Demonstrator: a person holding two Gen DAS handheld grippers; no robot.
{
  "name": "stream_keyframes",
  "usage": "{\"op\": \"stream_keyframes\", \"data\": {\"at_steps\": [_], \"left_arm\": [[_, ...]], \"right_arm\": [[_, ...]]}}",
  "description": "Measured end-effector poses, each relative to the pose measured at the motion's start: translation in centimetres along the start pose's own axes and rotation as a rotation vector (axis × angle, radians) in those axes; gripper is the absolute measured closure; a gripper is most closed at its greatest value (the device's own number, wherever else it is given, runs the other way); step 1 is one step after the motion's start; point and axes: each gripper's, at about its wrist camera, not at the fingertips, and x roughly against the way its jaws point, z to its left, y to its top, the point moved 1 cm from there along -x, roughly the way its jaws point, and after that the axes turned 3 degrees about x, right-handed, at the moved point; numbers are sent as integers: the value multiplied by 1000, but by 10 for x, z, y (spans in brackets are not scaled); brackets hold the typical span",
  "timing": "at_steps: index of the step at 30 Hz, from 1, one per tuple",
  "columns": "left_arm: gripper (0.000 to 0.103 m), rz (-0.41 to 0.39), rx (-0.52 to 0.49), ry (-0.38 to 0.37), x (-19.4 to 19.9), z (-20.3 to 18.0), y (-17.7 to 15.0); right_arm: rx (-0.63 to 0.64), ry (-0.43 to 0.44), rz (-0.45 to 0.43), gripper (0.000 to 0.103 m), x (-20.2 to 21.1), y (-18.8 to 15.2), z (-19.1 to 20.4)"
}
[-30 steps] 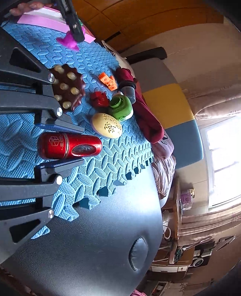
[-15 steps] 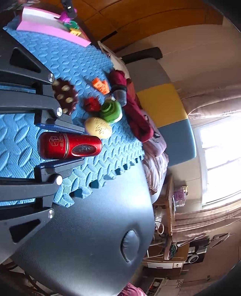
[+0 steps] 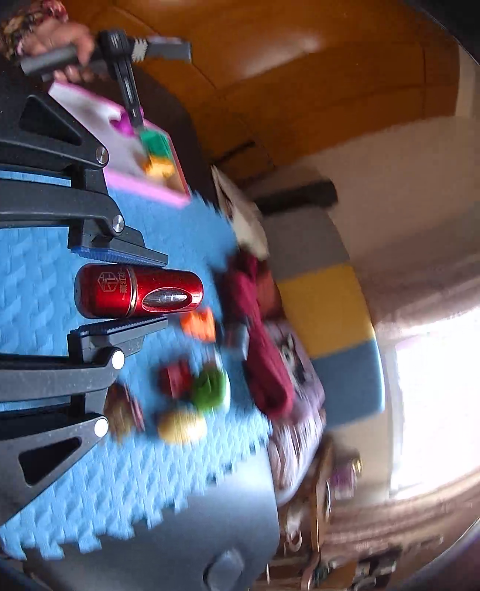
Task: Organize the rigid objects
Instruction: 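Carry the magenta suction cup into the tray and release it with the left gripper, then carry the red cylinder over the tray with the right gripper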
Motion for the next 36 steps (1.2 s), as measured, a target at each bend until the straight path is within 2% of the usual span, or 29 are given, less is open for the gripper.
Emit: {"op": "stream_keyframes", "data": {"at_steps": [4, 11, 16, 22, 24, 26, 27, 29, 34, 36], "left_arm": [[71, 6, 8, 23, -8, 9, 6], [71, 20, 15, 73, -23, 16, 19], [71, 16, -3, 116, -35, 19, 27], [71, -42, -41, 136, -33, 17, 31], [67, -52, -50, 129, -29, 16, 31], [52, -64, -45, 125, -23, 16, 28], [49, -72, -40, 126, -19, 17, 26], [36, -83, -23, 121, -11, 18, 22], [25, -104, 48, 77, 11, 23, 11], [25, -101, 50, 68, 16, 22, 4]], "right_arm": [[39, 68, 45, 78, -19, -6, 35], [97, 129, 103, 78, -40, -19, 75], [113, 143, 136, 78, -48, -28, 84], [121, 149, 156, 78, -57, -31, 89], [123, 152, 159, 78, -58, -31, 90], [125, 157, 162, 78, -60, -30, 92], [126, 160, 165, 78, -62, -29, 93], [128, 169, 173, 78, -65, -28, 96], [141, 194, 203, 78, -76, -30, 104], [139, 206, 218, 78, -80, -32, 106]]}}
